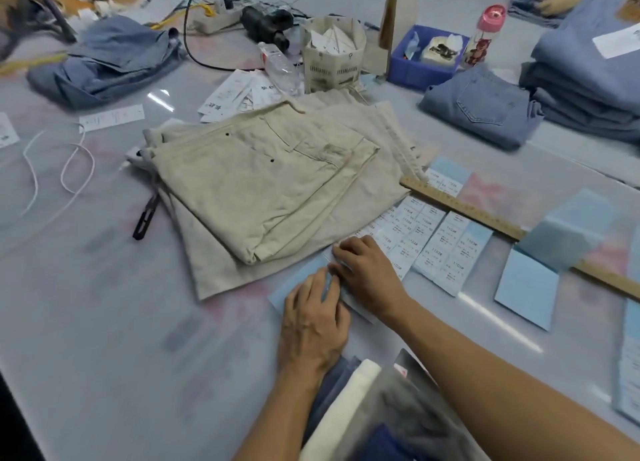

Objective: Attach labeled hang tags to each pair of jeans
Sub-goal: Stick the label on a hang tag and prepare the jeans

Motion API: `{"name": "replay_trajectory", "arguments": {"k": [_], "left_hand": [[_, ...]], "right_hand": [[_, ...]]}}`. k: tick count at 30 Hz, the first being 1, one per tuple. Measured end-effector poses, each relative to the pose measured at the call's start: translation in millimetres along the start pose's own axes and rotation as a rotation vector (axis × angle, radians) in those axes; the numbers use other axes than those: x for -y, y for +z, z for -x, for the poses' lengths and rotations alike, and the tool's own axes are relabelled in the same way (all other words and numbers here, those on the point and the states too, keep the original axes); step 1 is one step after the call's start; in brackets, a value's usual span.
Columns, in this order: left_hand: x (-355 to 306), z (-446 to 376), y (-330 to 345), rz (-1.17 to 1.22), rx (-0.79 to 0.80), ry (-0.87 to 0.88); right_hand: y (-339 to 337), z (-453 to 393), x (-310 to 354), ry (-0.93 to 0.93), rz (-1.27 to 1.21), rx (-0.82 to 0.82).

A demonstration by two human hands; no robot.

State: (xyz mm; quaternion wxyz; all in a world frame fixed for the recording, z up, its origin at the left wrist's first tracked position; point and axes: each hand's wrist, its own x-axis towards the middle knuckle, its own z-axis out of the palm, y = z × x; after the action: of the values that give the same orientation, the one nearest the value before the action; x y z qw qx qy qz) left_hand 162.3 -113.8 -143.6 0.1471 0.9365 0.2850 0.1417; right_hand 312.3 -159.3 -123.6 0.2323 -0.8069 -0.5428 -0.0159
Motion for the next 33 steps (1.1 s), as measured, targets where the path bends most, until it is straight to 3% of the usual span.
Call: {"name": "replay_trajectory", "arguments": {"k": [4,9,13,20,33], "left_hand": [[0.0,0.9,0.7,-0.017,0.019,-0.014],[0.1,0.8,0.7,-0.025,0.027,-0.016],[-0.2,0.2,0.3,-0.04,0.028,-0.012],[-1.8,-1.1,-0.2,-0.034,0.035,-0.028],[-3.9,-0.8,-3.9,-0.052,0.04,-0.051]], "right_hand": [[-0.8,-1.4,-2.1,-0.079,0.124,0.062],[-2.5,-4.0,-2.1,0.001,0.005,0.054],[-6.2,-5.2,-5.8,-0.053,0.052,0.107],[-3.5,3.1,0.8,-0.124,0.144,0.042],[-13.0,-3.5,4.9,-0.086,0.281,0.24]]}}
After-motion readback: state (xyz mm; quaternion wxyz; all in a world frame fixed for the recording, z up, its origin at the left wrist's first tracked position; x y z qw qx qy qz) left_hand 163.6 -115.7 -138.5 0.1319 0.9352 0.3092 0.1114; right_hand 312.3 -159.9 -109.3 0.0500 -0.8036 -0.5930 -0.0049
